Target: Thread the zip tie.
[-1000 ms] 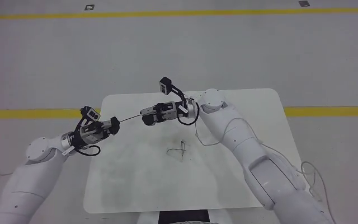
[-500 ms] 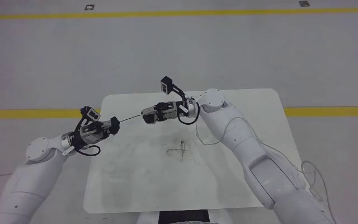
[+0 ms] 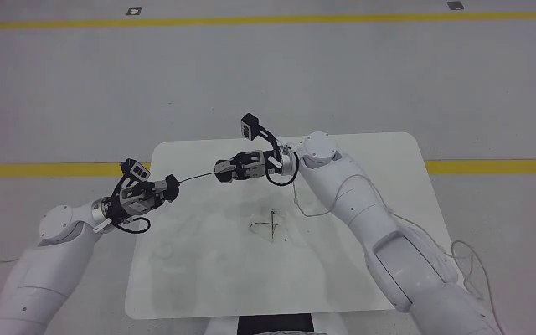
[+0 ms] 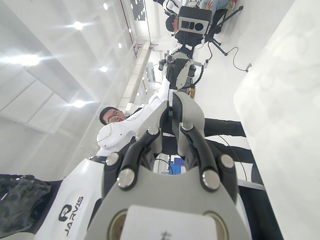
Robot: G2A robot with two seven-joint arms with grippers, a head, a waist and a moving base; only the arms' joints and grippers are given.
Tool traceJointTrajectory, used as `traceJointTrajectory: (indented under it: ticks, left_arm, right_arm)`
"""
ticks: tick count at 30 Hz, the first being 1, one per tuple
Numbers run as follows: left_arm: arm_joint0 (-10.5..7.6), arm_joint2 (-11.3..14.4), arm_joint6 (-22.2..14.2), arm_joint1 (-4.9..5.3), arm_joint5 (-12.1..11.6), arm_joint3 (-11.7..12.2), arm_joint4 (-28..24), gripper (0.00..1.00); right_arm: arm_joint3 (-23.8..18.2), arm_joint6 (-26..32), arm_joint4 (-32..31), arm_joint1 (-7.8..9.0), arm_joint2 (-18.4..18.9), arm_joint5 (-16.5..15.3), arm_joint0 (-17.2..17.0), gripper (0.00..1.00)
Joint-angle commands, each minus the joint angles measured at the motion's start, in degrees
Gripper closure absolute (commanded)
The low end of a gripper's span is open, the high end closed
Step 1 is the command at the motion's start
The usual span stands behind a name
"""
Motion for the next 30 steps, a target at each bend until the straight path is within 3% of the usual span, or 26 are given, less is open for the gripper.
traceJointTrajectory:
  ticks: [1,5,6,8,13,27,30]
  left_arm:
    - [0.0,0.0,0.0,0.0,0.0,0.0,0.0,1.0]
    - [0.0,0.0,0.0,0.0,0.0,0.0,0.0,1.0]
    - [0.0,0.0,0.0,0.0,0.0,0.0,0.0,1.0]
    - [0.0,0.0,0.0,0.0,0.0,0.0,0.0,1.0]
    - [0.0,0.0,0.0,0.0,0.0,0.0,0.0,1.0]
    - [0.0,0.0,0.0,0.0,0.0,0.0,0.0,1.0]
    - [0.0,0.0,0.0,0.0,0.0,0.0,0.0,1.0]
  right_arm:
    - [-0.16,0.01,-0.05,0.03,0.0,0.11,-0.05,1.0]
    - [-0.52,0.08,-0.09,0.08,-0.03,0.4,-0.16,1.0]
    - [-0.58,0.1,-0.09,0.09,-0.03,0.47,-0.19,0.96]
    - [-0.71,0.15,-0.19,0.1,-0.1,0.66,-0.23,0.76]
    - [-0.99,0.19,-0.37,0.11,-0.29,1.0,-0.27,0.73]
    - [-1.63,0.09,-0.67,0.17,-0.52,1.65,-0.21,0.89]
    - [-1.75,0.02,-0.71,0.21,-0.52,1.69,-0.27,1.0]
